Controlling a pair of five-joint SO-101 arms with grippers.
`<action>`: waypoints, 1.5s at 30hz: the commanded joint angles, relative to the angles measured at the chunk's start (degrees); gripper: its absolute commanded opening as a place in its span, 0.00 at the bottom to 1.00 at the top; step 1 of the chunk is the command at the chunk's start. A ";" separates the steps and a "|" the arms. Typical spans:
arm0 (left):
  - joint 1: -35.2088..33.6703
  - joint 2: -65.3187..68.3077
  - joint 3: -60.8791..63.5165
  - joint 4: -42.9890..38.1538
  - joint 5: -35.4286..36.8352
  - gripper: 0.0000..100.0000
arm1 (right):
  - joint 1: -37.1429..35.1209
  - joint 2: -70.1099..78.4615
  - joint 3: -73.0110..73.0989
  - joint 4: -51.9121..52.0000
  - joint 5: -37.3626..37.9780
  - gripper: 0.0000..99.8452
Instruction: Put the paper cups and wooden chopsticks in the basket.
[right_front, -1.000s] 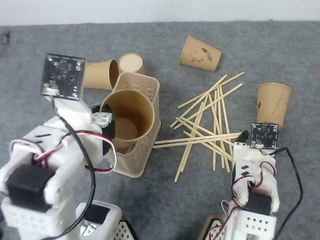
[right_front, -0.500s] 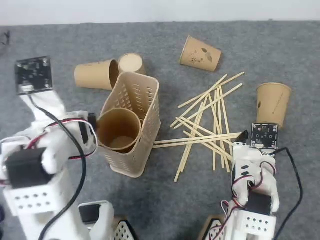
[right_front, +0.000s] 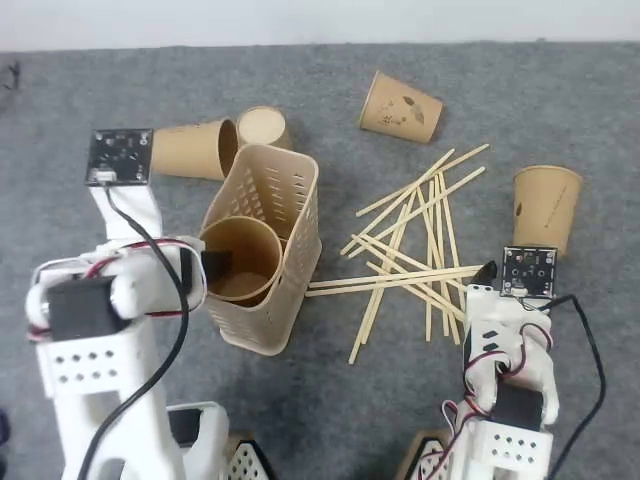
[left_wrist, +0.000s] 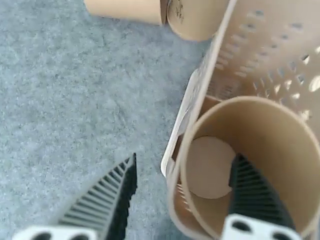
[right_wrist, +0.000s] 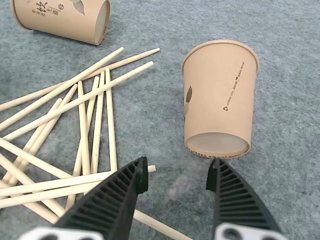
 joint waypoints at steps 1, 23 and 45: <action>0.09 -0.26 3.74 -1.32 -4.31 0.23 | -0.40 -0.31 0.97 0.13 0.62 0.21; -16.18 2.46 -1.27 -17.32 -58.11 0.01 | -0.40 -0.31 0.97 0.13 0.62 0.21; -15.30 27.96 -7.25 -13.54 -55.82 0.01 | -0.48 -0.31 0.97 0.13 0.62 0.21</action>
